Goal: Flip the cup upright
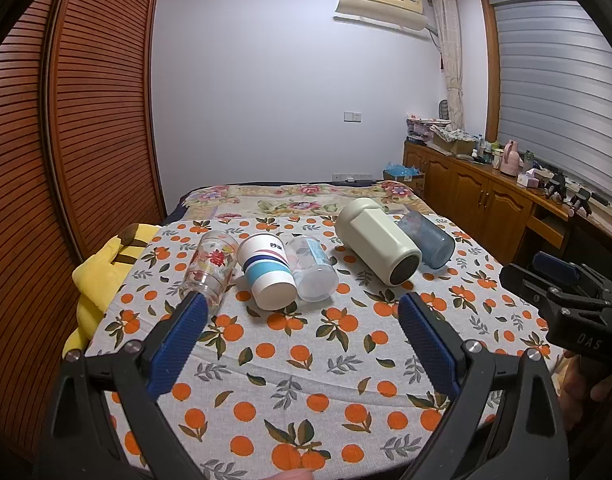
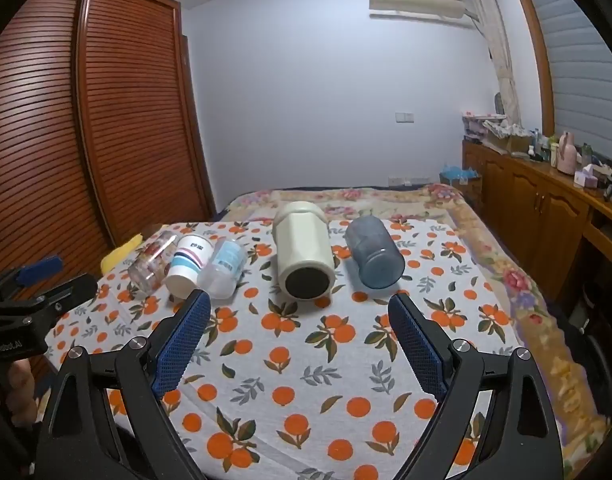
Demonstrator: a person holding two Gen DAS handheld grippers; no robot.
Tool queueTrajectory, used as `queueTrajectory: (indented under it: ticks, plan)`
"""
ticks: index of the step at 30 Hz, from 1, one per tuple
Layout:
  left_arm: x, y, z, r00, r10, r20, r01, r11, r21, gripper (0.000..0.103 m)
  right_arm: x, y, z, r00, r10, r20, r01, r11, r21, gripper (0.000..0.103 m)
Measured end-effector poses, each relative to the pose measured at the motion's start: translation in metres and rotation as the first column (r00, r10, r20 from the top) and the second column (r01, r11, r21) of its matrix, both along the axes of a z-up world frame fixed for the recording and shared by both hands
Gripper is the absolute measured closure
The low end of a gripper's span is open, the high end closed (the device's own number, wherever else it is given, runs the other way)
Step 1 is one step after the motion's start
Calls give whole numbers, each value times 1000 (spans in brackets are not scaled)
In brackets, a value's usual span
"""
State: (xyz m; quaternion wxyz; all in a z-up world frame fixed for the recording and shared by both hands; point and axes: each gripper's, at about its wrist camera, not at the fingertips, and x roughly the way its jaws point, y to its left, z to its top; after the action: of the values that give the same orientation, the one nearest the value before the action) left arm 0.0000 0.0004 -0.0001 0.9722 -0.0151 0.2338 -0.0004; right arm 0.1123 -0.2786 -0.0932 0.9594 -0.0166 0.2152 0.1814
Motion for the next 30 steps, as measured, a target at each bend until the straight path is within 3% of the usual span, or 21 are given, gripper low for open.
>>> queueTrajectory:
  ticks: [30]
  plan:
    - [-1, 2, -2, 1000, 6, 0, -6, 1000, -3, 6, -1, 0, 3, 1000, 2, -2, -1, 1000, 6, 11]
